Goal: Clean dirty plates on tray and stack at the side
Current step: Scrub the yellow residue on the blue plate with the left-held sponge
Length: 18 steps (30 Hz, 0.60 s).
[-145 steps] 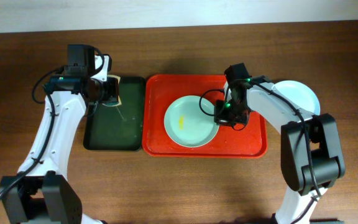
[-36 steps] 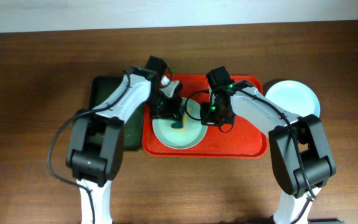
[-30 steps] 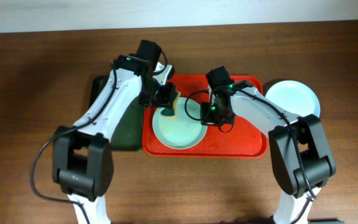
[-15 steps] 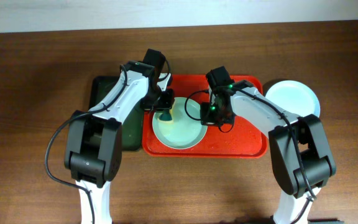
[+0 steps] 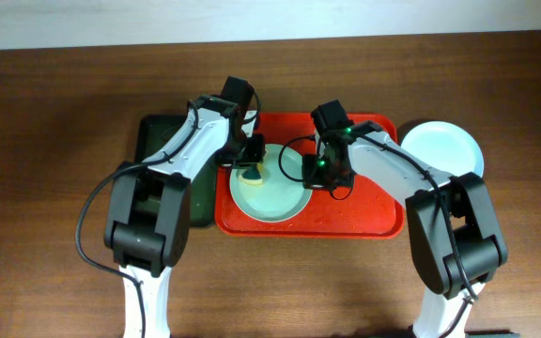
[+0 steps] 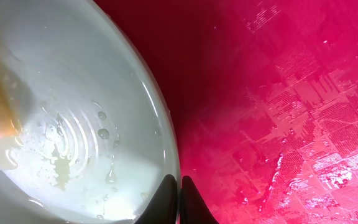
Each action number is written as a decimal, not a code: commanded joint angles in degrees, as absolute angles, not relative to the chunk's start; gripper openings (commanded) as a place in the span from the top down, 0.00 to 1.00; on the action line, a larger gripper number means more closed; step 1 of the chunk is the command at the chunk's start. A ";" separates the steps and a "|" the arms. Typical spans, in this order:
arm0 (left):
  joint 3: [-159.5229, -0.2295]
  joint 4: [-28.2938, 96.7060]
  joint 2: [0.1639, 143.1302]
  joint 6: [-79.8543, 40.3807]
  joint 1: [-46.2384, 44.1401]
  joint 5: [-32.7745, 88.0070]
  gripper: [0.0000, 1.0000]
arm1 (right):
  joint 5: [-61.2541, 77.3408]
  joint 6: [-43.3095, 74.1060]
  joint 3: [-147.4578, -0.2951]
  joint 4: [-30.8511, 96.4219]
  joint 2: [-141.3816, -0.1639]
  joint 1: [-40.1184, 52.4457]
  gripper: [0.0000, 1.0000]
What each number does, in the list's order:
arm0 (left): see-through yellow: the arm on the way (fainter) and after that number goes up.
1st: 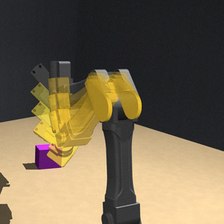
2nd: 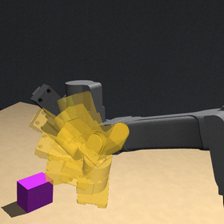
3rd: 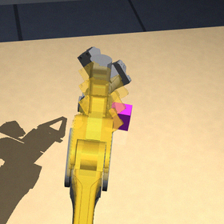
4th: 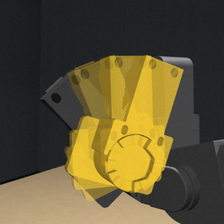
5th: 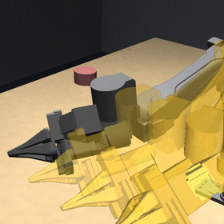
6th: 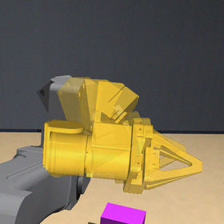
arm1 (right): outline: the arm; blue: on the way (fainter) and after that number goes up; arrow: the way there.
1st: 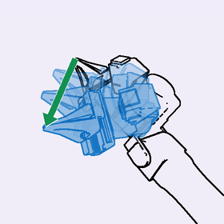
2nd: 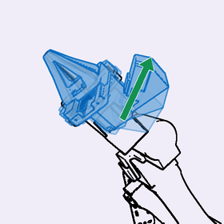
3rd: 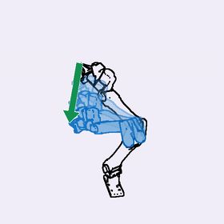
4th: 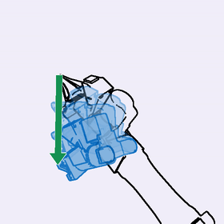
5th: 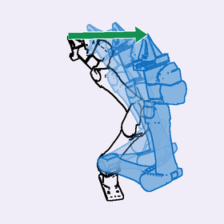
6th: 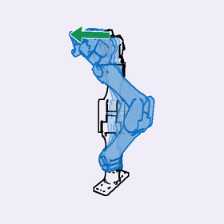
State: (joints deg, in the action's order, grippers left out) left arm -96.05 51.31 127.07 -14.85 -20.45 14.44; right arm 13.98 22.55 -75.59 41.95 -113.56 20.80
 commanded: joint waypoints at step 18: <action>-99.33 60.07 117.43 -11.94 -21.65 13.47 0.99 | 14.06 22.81 -75.85 42.37 -113.75 21.37 0.96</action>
